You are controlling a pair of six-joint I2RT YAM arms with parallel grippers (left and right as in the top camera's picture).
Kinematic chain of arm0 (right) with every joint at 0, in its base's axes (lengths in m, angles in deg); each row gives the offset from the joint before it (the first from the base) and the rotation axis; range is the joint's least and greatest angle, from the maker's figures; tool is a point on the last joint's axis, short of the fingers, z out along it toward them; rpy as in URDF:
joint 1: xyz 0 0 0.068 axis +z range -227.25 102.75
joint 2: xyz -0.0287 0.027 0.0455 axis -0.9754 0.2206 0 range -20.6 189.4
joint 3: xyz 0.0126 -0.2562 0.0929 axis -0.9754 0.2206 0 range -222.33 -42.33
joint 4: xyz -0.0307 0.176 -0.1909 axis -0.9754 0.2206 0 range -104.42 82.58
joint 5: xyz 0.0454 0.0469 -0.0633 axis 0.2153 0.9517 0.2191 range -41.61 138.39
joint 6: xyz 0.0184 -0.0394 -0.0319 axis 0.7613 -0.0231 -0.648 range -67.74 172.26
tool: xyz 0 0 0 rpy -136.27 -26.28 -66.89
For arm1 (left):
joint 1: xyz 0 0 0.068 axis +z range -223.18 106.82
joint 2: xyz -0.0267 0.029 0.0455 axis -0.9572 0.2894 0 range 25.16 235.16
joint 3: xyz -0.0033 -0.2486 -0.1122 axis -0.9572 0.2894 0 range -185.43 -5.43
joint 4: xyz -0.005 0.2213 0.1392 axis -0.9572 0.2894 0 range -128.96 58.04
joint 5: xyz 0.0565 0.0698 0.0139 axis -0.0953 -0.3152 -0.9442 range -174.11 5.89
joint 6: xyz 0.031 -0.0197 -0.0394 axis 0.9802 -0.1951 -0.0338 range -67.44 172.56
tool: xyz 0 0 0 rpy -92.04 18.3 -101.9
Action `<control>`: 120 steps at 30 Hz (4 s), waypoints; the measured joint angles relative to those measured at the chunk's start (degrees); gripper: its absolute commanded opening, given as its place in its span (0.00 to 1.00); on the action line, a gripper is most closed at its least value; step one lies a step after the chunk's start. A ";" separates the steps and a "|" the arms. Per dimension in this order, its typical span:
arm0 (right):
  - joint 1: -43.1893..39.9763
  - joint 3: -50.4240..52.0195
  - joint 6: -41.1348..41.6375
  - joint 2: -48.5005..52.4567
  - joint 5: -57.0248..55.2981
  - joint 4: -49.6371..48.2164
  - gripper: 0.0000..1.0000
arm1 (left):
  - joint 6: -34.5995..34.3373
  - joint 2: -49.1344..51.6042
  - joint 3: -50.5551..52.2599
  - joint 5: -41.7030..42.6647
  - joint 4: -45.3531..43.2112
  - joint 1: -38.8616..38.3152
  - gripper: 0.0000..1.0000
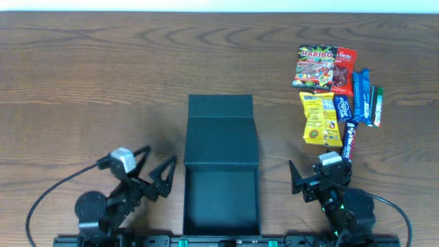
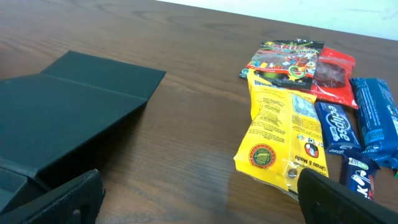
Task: Pack container
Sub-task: 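Move the left gripper toward the black box's raised lid, then push the black box lid back with the left gripper to open it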
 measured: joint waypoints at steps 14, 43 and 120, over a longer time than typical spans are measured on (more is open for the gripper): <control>0.00 0.00 0.00 0.00 0.00 -0.02 0.99 | 20.52 35.95 -37.88 -17.77 43.56 -13.94 0.96; 0.00 0.00 -0.02 -0.02 0.00 -0.02 0.99 | -5.46 66.12 -28.26 -33.51 22.73 -43.78 0.47; 0.00 0.00 0.00 -0.07 0.00 -0.02 0.99 | 13.31 104.32 -70.71 -30.82 34.27 -18.16 0.95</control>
